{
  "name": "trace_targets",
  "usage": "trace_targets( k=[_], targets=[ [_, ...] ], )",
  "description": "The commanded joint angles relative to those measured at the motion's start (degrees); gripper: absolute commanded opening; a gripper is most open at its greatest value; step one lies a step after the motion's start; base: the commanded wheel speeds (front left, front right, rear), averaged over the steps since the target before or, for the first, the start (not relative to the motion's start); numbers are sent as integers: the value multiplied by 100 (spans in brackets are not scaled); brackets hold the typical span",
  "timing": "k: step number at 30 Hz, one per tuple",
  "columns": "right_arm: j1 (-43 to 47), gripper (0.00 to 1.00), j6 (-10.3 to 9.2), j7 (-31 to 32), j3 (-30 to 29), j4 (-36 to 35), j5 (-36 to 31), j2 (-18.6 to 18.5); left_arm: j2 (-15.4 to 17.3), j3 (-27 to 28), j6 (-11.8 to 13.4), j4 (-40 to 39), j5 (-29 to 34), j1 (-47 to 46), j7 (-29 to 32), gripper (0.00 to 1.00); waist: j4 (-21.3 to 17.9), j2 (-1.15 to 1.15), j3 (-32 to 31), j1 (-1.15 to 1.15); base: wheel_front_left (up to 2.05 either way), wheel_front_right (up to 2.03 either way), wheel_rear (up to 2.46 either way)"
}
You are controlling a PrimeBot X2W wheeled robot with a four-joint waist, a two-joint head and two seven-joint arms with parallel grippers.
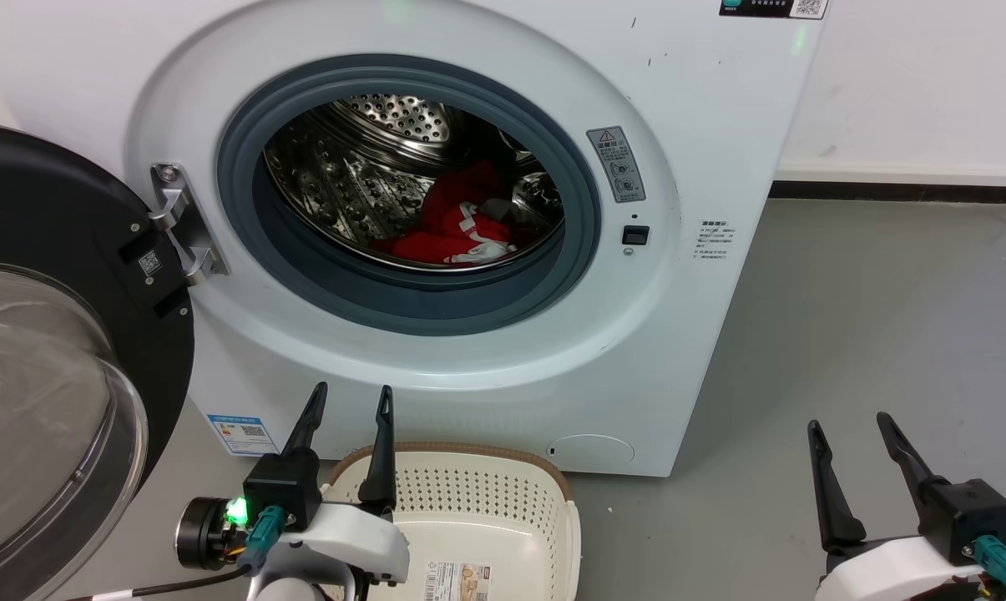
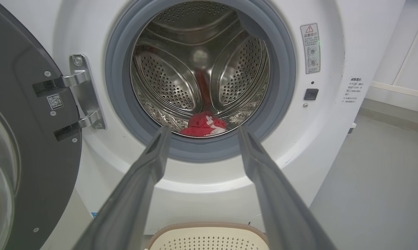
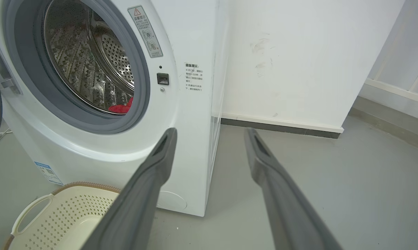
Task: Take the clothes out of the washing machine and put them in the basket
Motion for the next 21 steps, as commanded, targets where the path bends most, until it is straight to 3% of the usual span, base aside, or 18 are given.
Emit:
trace_targets(
  k=[1,13,21],
  targets=[
    [74,100,-4,0,-1,-10,10,7,-5,6,-1,2,-5,-17,-16,100,-1,0,1,0,0,0,0],
    [38,100,-4,72,47,-80,36,7,-19,67,64,88,77,-123,-16,100,-35,0,71,0,0,0,0],
    [-164,100,-4,119,96,-280,96,8,-22,126,83,423,103,-593,-16,100,-182,0,494,0,0,0,0]
  ],
)
